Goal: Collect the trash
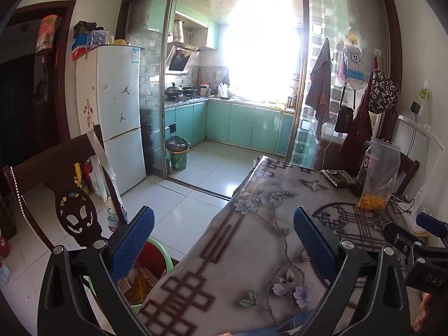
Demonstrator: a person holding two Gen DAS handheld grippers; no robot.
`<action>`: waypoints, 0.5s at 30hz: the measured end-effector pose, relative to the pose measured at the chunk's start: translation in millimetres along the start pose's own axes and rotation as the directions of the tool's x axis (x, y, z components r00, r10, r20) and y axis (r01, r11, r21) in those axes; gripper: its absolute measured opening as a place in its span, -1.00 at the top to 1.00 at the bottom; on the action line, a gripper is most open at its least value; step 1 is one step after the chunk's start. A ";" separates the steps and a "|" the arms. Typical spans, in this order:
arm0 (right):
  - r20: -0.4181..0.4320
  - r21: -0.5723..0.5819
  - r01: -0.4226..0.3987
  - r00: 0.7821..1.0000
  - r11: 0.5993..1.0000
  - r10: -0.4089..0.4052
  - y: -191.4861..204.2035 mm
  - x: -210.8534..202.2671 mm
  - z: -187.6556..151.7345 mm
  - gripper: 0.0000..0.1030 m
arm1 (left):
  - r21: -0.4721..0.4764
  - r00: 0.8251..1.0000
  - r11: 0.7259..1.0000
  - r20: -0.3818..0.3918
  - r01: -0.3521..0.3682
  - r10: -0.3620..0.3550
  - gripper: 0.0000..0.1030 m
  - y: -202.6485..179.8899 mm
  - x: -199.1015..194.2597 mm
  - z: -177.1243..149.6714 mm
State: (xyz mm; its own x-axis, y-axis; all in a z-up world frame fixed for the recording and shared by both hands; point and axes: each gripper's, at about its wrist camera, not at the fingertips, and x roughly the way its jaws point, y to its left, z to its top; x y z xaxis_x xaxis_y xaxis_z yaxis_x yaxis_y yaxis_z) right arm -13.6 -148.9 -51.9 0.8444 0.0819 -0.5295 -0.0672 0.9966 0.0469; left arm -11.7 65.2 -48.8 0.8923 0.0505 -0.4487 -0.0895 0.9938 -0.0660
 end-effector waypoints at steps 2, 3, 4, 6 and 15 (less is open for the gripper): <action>-0.003 0.003 -0.001 1.000 1.000 0.001 -2.0 0.0 -0.8 -0.92 | 0.009 1.000 1.000 -0.003 -0.002 0.002 -0.85 -2.0 -0.8 -0.2; -0.003 0.003 -0.001 1.000 1.000 0.001 -2.8 -0.2 -0.5 -0.92 | 0.012 1.000 1.000 -0.002 -0.004 0.004 -0.85 -4.3 -1.3 0.4; -0.003 0.002 -0.002 1.000 1.000 0.002 -3.5 -0.4 -0.7 -0.92 | 0.014 1.000 1.000 0.000 -0.005 0.005 -0.85 -5.5 -2.0 0.8; -0.004 0.004 -0.003 1.000 1.000 0.003 -3.6 -0.2 -0.8 -0.92 | 0.013 1.000 1.000 -0.002 -0.003 0.003 -0.85 -6.2 -2.0 0.9; -0.001 0.012 -0.001 1.000 1.000 0.001 -8.3 -1.8 0.4 -0.92 | 0.023 1.000 1.000 -0.004 -0.005 0.005 -0.85 -13.4 -3.1 3.9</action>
State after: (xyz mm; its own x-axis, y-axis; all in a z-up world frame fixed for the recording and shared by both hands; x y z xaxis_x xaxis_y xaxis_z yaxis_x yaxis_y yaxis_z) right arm -14.4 -157.4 -50.9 0.8435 0.0829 -0.5306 -0.0618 0.9964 0.0575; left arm -11.5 52.1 -43.0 0.8900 0.0551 -0.4526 -0.0838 0.9955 -0.0437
